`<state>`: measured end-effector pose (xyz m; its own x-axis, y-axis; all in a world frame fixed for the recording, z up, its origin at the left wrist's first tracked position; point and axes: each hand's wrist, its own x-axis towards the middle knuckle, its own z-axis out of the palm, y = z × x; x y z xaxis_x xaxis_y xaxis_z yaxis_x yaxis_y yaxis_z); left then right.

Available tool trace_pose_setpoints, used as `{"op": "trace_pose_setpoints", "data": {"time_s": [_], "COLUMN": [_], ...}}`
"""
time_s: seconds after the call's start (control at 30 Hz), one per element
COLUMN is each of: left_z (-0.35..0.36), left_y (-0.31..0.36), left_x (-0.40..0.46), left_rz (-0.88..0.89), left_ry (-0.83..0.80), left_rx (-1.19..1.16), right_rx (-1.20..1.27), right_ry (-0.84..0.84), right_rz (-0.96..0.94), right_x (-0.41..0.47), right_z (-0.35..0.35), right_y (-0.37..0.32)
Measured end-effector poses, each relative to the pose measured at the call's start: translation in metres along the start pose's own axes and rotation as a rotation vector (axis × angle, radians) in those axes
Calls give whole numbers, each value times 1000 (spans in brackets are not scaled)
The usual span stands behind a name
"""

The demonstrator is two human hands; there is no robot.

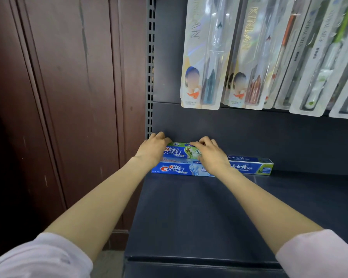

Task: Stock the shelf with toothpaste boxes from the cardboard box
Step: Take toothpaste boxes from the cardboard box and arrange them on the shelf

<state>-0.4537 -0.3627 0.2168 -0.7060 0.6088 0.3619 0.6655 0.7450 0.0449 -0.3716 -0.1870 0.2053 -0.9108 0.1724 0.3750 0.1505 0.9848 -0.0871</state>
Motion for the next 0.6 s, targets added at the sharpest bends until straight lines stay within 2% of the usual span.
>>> {"op": "trace_pose_setpoints", "data": {"time_s": [0.13, 0.3, 0.6], "left_z": [-2, 3, -10], "left_y": [5, 27, 111], "left_x": [-6, -24, -58], "left_rz": [-30, 11, -80], "left_ry": [48, 138, 5], "left_rx": [-45, -78, -378], "right_rx": [129, 270, 406], "right_ry": [-44, 40, 77], "right_rz": [32, 53, 143], "right_x": [-3, -22, -97], "right_z": [-11, -20, -51], "right_y": [-1, -2, 31]}}
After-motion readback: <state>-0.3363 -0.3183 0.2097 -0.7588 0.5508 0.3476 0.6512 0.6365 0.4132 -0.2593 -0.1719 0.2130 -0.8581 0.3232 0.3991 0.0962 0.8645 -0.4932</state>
